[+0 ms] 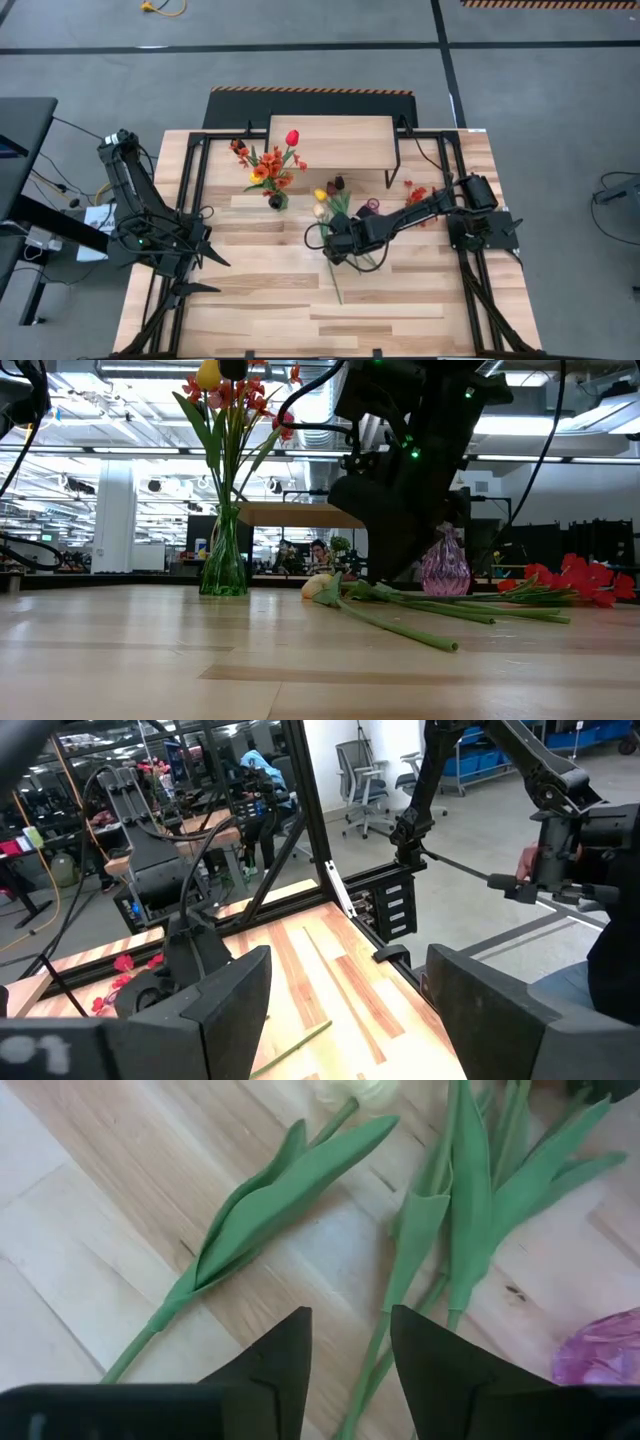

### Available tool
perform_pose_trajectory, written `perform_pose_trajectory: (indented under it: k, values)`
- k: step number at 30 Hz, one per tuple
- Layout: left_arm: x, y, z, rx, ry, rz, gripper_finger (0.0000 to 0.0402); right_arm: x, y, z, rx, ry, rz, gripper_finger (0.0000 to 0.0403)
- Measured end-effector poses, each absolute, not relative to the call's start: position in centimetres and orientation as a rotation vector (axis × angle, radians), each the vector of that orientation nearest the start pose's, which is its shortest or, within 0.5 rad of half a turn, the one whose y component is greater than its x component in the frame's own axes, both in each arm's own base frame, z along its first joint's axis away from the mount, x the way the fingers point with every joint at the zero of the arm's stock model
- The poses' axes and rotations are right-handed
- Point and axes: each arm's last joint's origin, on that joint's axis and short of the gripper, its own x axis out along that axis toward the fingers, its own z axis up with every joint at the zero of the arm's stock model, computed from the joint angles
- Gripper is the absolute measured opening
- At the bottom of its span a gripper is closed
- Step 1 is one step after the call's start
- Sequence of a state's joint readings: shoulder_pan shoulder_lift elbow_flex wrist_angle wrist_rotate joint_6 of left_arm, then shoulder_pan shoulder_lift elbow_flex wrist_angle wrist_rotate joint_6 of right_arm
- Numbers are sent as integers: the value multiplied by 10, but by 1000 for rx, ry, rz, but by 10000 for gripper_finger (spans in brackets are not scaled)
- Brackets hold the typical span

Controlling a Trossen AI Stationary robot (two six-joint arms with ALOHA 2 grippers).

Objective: Pick and place flowers into a vace then onto a shelf
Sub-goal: Put the yellow tulip into the purple vase

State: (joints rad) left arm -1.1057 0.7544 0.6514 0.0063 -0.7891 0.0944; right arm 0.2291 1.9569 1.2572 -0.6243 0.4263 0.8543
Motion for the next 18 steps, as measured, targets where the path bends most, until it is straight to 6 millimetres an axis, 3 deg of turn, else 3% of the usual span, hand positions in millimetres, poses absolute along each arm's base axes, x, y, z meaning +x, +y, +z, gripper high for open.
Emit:
perform_pose_trajectory:
  k: [18]
  values:
    - [92, -138, 310, 172, 42, -318, 256, 355, 60, 122, 295, 1117, -706, 123]
